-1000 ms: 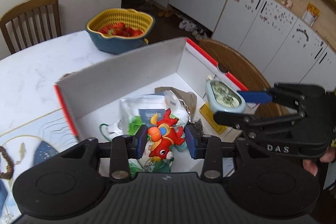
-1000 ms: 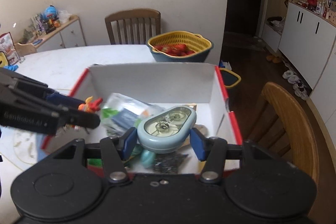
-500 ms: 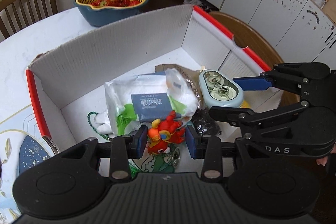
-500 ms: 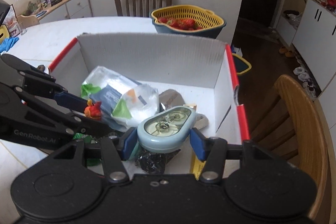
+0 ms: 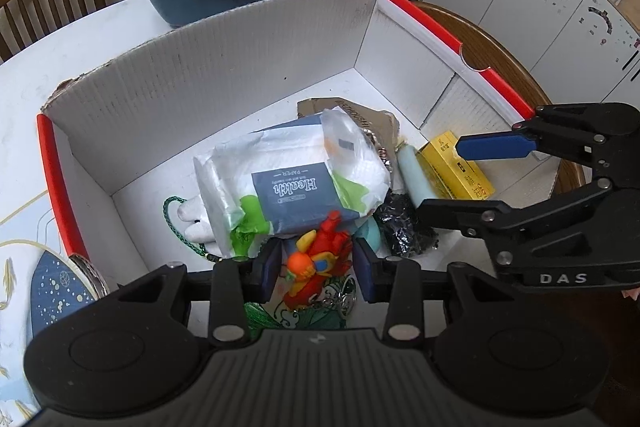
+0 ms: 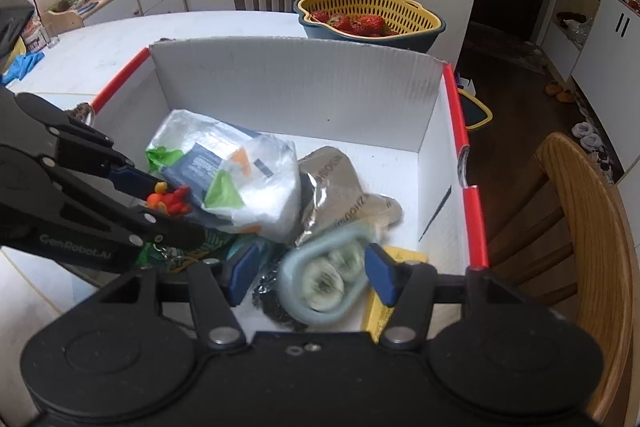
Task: Organize objects
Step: 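Open both tools to drop the keychain and tape dispenser into the box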
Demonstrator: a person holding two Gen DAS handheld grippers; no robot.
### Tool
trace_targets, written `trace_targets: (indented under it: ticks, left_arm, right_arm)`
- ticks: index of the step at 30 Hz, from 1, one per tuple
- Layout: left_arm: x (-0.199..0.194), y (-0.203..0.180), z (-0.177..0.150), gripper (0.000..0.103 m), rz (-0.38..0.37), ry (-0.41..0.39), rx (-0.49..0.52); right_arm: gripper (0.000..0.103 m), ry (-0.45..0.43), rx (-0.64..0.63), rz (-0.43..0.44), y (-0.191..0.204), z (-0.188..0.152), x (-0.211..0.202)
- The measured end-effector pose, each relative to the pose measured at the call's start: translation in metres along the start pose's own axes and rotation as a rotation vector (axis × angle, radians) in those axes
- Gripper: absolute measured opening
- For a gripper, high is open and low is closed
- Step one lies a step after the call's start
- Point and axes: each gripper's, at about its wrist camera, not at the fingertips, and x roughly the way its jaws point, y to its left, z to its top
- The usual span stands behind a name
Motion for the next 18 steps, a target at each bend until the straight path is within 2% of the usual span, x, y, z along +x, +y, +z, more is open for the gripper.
trace_targets:
  ticks: [2,6,11,18]
  left_arm:
    - [-0.001,-0.001,-0.001,0.041,-0.003,0.000,0.002]
    - [-0.005,-0.003,-0.003,0.060,-0.013,-0.016,0.011]
    - [-0.014,-0.005,-0.009,0.062,-0.017,-0.033,0.010]
    - [-0.042,-0.002,-0.018,0.063,-0.036,-0.102,-0.003]
  right_arm:
    - [0.061,-0.007,0.004,0.002,0.000,-0.001,-0.003]
    - [0.061,-0.020,0.017,0.008,0.000,-0.003,-0.010]
    - [0.061,-0.046,0.048,0.001,-0.002,-0.008,-0.022]
    - [0.061,-0.101,0.089,-0.001,0.005,-0.011,-0.045]
